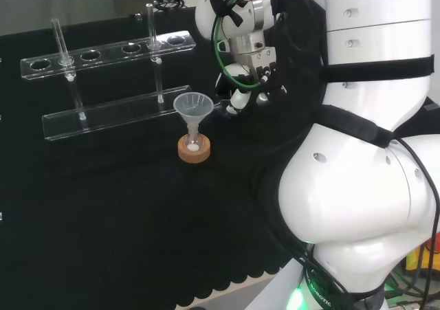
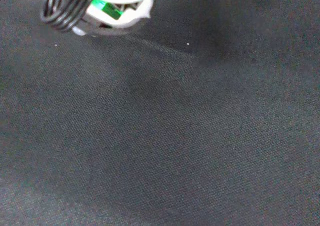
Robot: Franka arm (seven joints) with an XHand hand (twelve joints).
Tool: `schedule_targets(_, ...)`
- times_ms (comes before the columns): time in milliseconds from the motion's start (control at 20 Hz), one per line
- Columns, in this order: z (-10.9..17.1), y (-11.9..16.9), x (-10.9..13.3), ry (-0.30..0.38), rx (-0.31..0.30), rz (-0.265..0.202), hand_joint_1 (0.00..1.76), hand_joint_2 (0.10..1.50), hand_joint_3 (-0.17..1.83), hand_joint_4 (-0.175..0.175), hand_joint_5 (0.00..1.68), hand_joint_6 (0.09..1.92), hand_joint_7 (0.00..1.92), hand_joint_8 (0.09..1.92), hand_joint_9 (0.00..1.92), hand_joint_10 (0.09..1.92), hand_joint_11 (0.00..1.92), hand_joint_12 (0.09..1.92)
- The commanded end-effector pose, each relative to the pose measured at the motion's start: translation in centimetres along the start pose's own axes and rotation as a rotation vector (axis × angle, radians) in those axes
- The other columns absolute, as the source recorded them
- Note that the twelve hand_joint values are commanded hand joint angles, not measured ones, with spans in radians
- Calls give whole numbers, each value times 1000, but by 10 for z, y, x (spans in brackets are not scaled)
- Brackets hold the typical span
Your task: Put the weighing funnel back on the table.
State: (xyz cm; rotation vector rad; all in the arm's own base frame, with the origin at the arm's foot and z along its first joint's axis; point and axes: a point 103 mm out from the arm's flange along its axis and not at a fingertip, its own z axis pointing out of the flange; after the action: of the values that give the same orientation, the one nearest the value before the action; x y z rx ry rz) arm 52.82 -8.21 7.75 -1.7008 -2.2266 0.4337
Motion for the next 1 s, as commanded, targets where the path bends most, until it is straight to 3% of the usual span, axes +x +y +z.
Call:
schedule_targets(50,3,7,3,-22,-4,-13,1072,722,683,175,1101,980,605,659,829,495,544,1256)
schedule_targets(500,7,12,3,-92,14,-11,1073,723,680,175,1102,976,604,660,826,494,546,1253)
schedule_targets(1000,9,13,0,-108,14,2,1073,724,676,175,1103,974,603,662,823,494,548,1250)
